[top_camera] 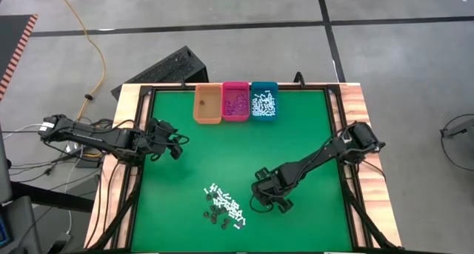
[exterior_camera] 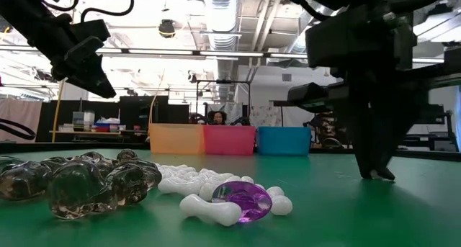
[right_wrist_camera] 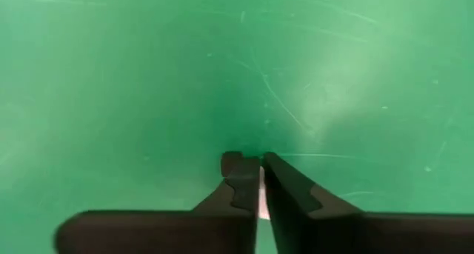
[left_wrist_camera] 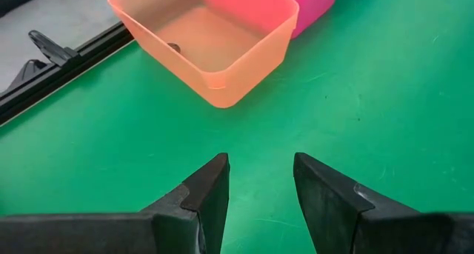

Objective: Sort Halloween decoration
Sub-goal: Put the white bone toy into the blue bin

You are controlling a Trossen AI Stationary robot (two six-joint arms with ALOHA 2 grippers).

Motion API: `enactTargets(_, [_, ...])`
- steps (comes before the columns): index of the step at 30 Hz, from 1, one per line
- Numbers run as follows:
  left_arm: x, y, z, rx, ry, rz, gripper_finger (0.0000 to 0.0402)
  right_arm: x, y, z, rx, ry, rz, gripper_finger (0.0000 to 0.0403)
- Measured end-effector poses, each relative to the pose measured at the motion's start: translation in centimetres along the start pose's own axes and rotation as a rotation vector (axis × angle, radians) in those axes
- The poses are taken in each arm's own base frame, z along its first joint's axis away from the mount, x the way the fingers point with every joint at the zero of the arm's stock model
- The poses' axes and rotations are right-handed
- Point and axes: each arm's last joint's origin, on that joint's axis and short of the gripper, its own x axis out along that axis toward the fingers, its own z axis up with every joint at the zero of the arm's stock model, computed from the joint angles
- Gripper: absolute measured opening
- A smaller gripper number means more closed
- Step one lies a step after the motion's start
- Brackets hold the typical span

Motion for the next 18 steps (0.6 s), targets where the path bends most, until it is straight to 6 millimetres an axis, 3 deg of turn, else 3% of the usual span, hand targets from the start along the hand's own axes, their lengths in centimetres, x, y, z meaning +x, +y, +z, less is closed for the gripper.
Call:
enactTargets(4, [0.0,0.0,0.0,0.000,0.000,0.000,0.0144,0.0,-0.4,0.0,0.015,-0.004,-0.003,0.0017])
enactTargets(10, [0.0,0.0,0.0,0.000,0.000,0.000,0.0144,-0.5,-0.8,0.1,0.131,-0.035,-0.023,0.0016])
enactTargets(14, [0.0,0.0,0.0,0.000,0.000,0.000,0.0144,-1.9,-1.5,0.4,0.162,-0.071,-0.036,0.0016])
enactTargets(18, [0.0,0.0,0.0,0.000,0.000,0.000,0.0144,-3.8,-3.4,0.1,0.212,-0.120,-0.090,0.0016])
